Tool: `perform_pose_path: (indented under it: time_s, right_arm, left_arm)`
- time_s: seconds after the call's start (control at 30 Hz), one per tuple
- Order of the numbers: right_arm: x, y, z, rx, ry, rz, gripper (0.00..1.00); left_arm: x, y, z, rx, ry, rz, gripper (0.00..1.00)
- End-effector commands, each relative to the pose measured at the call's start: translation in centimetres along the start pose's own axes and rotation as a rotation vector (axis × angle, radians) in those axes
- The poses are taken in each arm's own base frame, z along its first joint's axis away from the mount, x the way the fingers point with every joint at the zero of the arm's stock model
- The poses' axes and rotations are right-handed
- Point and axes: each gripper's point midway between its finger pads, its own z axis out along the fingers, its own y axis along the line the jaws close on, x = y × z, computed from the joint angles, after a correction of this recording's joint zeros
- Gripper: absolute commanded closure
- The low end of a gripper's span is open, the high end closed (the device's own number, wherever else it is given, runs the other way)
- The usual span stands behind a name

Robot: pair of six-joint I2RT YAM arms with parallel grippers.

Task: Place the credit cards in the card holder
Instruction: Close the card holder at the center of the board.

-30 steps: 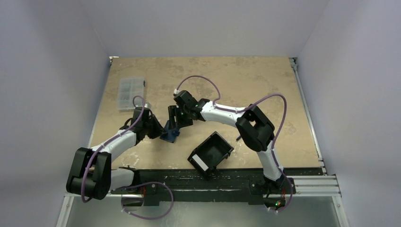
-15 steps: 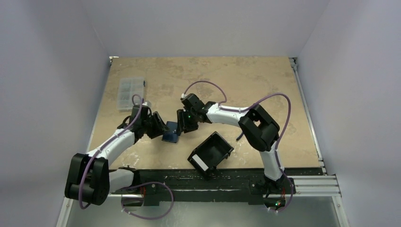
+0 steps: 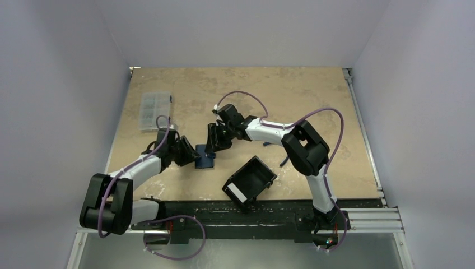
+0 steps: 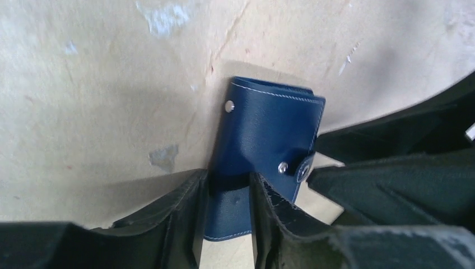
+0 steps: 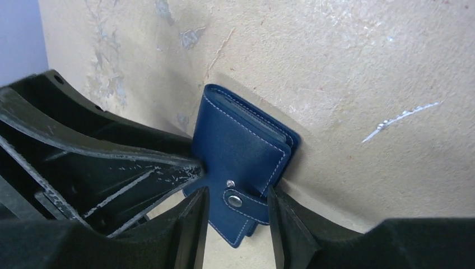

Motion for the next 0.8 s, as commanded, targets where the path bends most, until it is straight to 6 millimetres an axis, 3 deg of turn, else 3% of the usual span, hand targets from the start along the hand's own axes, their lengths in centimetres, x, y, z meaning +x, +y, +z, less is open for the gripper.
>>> perform_pose_path:
  time_s: [0.0,0.2,0.33,0.53,0.63,0.77]
  right_arm:
    - [-2.1,2.8,-0.5,-0.065,-0.022,-0.090,0.50]
    - [-3.3,-0.1,-2.8,0.212,-0.018,-0.276,0.43]
    - [-2.6,-0.8,-5.2,0.305,-0.046,-0.407,0.43]
    - [-1.6,2.5,-5.3,0.317,-0.142,-0.562,0.46]
    - [-1.6,3.7,-4.7,0.337,-0.191,-0.605,0.50]
    - [-1.6,3.6,-3.8,0.365,-0.211,-0.608,0.55]
  left_arm:
    - [2.5,-0.7,-0.6,0.112,0.036,-0.116,0.67]
    - [3.3,-3.2,-2.0,0.278,0.040,-0.186,0.72]
    - [2.5,-3.6,-3.1,0.250,0.032,-0.137,0.73]
    - [-1.1,-3.3,-4.2,0.126,-0.066,-0.047,0.68]
    - [-1.8,-3.1,-3.2,0.098,-0.045,-0.038,0.73]
    - [-2.0,-3.5,-1.3,0.128,-0.008,-0.039,0.82]
